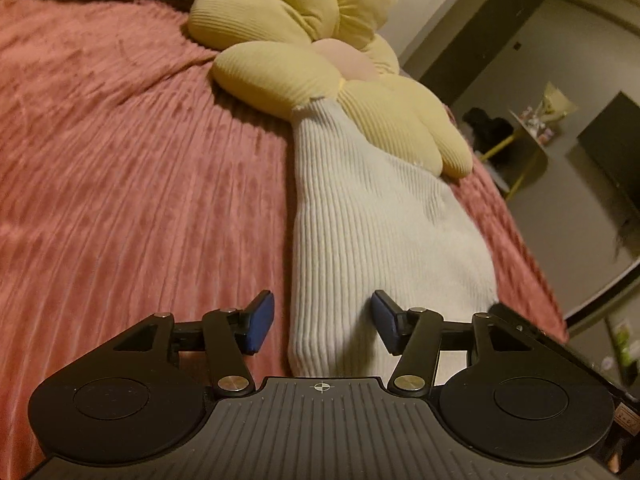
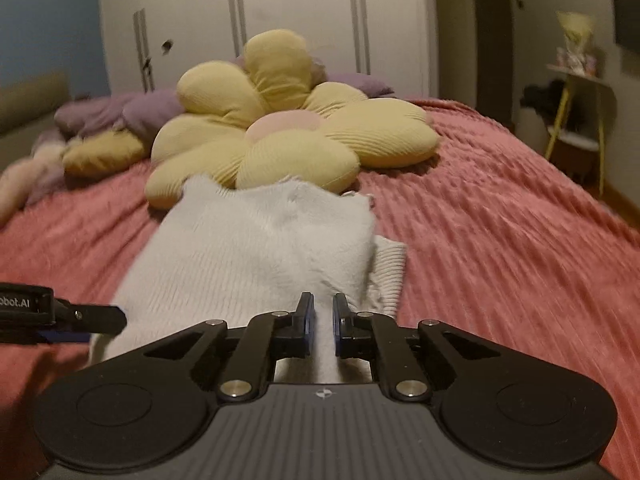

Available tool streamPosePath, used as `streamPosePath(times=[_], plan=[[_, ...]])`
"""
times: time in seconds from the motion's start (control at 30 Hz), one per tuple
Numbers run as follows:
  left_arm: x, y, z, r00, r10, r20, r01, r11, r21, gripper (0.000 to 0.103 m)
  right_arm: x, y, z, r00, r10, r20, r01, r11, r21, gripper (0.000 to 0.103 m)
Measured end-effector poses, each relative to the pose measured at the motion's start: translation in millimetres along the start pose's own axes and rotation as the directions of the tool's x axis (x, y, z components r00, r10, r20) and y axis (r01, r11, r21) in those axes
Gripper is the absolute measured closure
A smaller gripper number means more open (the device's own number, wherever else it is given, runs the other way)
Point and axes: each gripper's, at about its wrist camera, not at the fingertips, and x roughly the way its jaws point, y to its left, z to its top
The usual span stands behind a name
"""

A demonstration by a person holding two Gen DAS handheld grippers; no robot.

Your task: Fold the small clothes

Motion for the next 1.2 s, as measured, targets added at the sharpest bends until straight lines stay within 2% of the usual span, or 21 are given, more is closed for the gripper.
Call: streamPosePath(times=[0.03, 0.07, 0.1, 0.17, 0.23, 0.37, 0.43, 0.53, 0.63, 0.67, 0.7, 0.73, 0.77, 0.9, 0.97, 1.07, 1.13, 1.2], plan=[[1.0, 3.0, 3.4, 1.000, -0.020, 0.007, 0.020, 1.000, -0.020, 0.044, 0.8, -6.6, 1.1, 1.000, -0.008, -0.008, 0.009, 0.999, 0.038, 0.054], [3.3, 4.9, 6.1, 0.999, -0.039, 0.006, 0.039, 0.999, -0.033, 0.043, 2.5, -15.8, 2.7, 1.000, 0.017, -0.017, -0.015, 0.996, 0.085, 0.042], [8.1, 6.3, 9.2, 0.998, -0.058, -0.005, 0.058, 0.997, -0.051, 0.043, 7.1, -22.7, 3.6, 0.998, 0.056, -0.037, -0.051, 0.991, 0.123, 0.036], [19.0, 11.2, 12.4, 0.994, -0.105, -0.031, 0.102, 0.990, -0.094, 0.041, 22.6, -38.3, 4.2, 0.985, 0.136, -0.104, -0.110, 0.969, 0.222, 0.036], [29.7, 15.7, 14.3, 0.990, -0.129, -0.052, 0.121, 0.983, -0.136, 0.040, 37.7, -54.3, 2.3, 0.962, 0.236, -0.134, -0.181, 0.925, 0.333, 0.036], [46.2, 24.1, 15.0, 0.981, -0.186, -0.058, 0.171, 0.963, -0.210, 0.038, 55.6, -71.8, -1.7, 0.938, 0.320, -0.130, -0.236, 0.869, 0.435, 0.033], [49.4, 19.7, 15.4, 0.982, -0.182, -0.057, 0.168, 0.968, -0.188, 0.039, 61.2, -73.7, -1.7, 0.927, 0.357, -0.119, -0.267, 0.847, 0.459, 0.034], [54.6, 17.6, 17.6, 0.981, -0.183, -0.063, 0.171, 0.971, -0.166, 0.041, 67.2, -73.9, -0.4, 0.914, 0.388, -0.117, -0.291, 0.830, 0.475, 0.036], [58.7, 19.9, 19.3, 0.979, -0.191, -0.067, 0.175, 0.965, -0.194, 0.040, 71.3, -70.9, 3.7, 0.913, 0.389, -0.126, -0.291, 0.834, 0.469, 0.033], [57.3, 18.4, 19.7, 0.980, -0.186, -0.065, 0.171, 0.966, -0.192, 0.048, 73.0, -67.8, 4.6, 0.916, 0.380, -0.129, -0.285, 0.842, 0.458, 0.033], [55.1, 17.5, 20.2, 0.980, -0.188, -0.066, 0.173, 0.967, -0.187, 0.054, 73.1, -63.1, 4.9, 0.922, 0.363, -0.133, -0.273, 0.855, 0.441, 0.037], [52.1, 17.3, 20.4, 0.980, -0.188, -0.063, 0.173, 0.967, -0.185, 0.057, 71.1, -59.0, 6.2, 0.925, 0.353, -0.138, -0.267, 0.865, 0.425, 0.050], [47.8, 18.0, 21.2, 0.980, -0.191, -0.057, 0.178, 0.966, -0.189, 0.059, 69.4, -55.7, 8.3, 0.920, 0.367, -0.138, -0.281, 0.861, 0.423, 0.055], [20.5, 16.8, 28.4, 0.973, -0.228, -0.018, 0.220, 0.956, -0.192, 0.060, 57.5, -39.4, 19.2, 0.899, 0.424, -0.111, -0.346, 0.842, 0.414, 0.060], [-5.8, 11.4, 31.9, 0.975, -0.220, 0.019, 0.220, 0.967, -0.131, 0.060, 51.5, -25.6, 23.0, 0.879, 0.464, -0.110, -0.390, 0.832, 0.395, 0.060], [-47.1, 14.7, 27.2, 0.985, -0.169, 0.028, 0.170, 0.984, -0.060, 0.059, 36.9, -0.1, 18.7, 0.842, 0.527, -0.116, -0.460, 0.813, 0.357, 0.060], [-68.1, 21.1, 15.5, 0.996, -0.089, 0.022, 0.089, 0.996, 0.016, 0.055, 26.7, 12.2, 8.4, 0.817, 0.562, -0.126, -0.498, 0.800, 0.336, 0.059], [-78.9, 27.7, 2.9, 0.999, 0.035, 0.004, -0.036, 0.997, 0.070, 0.051, 21.5, 25.2, -5.1, 0.815, 0.552, -0.179, -0.491, 0.820, 0.295, 0.052]])
